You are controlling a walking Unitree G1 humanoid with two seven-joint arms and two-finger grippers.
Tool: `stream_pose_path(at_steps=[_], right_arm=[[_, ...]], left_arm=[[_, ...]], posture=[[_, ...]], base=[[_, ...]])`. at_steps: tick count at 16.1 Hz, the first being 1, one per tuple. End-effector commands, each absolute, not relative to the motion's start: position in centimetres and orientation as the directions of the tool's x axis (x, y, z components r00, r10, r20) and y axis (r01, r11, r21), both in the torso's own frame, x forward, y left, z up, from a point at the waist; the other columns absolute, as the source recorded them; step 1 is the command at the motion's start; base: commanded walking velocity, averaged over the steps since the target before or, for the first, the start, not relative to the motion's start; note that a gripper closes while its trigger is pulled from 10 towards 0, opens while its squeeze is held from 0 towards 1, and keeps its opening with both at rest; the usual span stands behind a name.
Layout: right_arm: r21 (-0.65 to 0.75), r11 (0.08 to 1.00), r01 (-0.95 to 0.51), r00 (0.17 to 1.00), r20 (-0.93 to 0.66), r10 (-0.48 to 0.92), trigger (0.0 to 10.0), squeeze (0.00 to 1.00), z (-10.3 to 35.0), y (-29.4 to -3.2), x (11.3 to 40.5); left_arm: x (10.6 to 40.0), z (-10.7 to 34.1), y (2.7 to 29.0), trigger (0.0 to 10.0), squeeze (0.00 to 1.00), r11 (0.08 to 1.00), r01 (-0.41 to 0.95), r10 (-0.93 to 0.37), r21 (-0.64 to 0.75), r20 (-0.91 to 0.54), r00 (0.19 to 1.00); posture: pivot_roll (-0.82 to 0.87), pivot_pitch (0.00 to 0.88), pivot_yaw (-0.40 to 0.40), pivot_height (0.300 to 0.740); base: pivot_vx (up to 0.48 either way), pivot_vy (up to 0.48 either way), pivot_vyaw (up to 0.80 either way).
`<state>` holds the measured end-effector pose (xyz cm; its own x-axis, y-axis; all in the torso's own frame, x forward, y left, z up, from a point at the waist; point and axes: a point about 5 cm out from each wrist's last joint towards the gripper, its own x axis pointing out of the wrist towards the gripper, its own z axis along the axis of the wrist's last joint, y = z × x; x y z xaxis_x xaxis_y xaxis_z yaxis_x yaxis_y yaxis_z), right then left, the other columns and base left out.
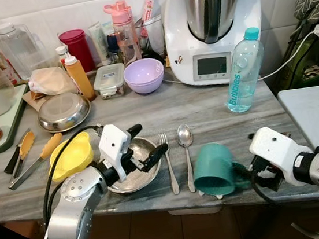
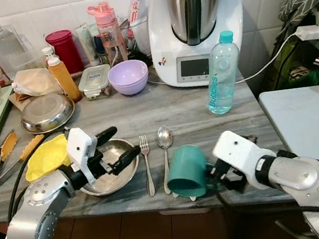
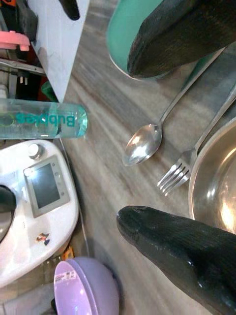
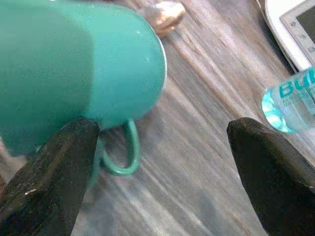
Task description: Setting the table
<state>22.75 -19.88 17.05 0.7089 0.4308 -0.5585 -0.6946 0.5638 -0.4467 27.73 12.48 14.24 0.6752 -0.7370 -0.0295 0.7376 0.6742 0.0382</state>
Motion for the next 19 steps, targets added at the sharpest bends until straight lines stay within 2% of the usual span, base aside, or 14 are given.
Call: stream_pose_path(at_steps=[1, 3, 12, 15, 17, 19], right_arm=[[-0.448, 0.55, -0.704, 0.703, -0.546, 0.455, 10.0, 0.0, 17.7, -19.4, 22.6], [-0.417, 0.557, -0.718, 0.685, -0.563, 0.462, 10.0, 0.0, 17.6, -19.4, 22.4], [-0.457, 0.526, -0.717, 0.688, -0.586, 0.428, 10.0, 0.0, 17.5, -20.4, 22.4], [-0.502, 0.53, -0.684, 0.724, -0.56, 0.403, 10.0, 0.0, 18.4, -21.2, 22.7], [-0.534, 0.582, -0.614, 0.786, -0.477, 0.392, 10.0, 0.0, 19.3, -20.9, 23.5], [-0.595, 0.62, -0.511, 0.859, -0.322, 0.399, 10.0, 0.0, 20.6, -19.5, 24.2]], left_arm=[[28.1, 14.7, 12.9, 10.0, 0.0, 0.689, 0.723, -0.723, 0.057, -0.024, 0.691], [28.2, 14.7, 12.8, 10.0, 0.0, 0.686, 0.725, -0.725, 0.058, -0.024, 0.688], [28.1, 14.5, 13.2, 10.0, 0.0, 0.694, 0.718, -0.717, 0.055, -0.03, 0.696], [28.6, 14.2, 13.9, 10.0, 0.0, 0.735, 0.675, -0.674, 0.065, -0.03, 0.738], [28.7, 14.1, 14.0, 10.0, 0.0, 0.749, 0.659, -0.659, 0.065, -0.02, 0.752], [28.9, 14.2, 13.8, 10.0, 0.0, 0.755, 0.652, -0.653, 0.07, -0.004, 0.757]], posture=[[-0.17, 0.0, 0.079, 0.74], [-0.17, 0.0, 0.08, 0.74], [-0.16, 0.0, 0.08, 0.74], [-0.17, 0.0, 0.083, 0.74], [-0.18, 0.0, 0.088, 0.74], [-0.18, 0.0, 0.095, 0.74]], base=[[0.0, 0.0, 0.0], [0.0, 0.0, 0.0], [0.0, 0.0, 0.0], [0.0, 0.0, 0.0], [0.0, 0.0, 0.0], [0.0, 0.0, 0.0]])
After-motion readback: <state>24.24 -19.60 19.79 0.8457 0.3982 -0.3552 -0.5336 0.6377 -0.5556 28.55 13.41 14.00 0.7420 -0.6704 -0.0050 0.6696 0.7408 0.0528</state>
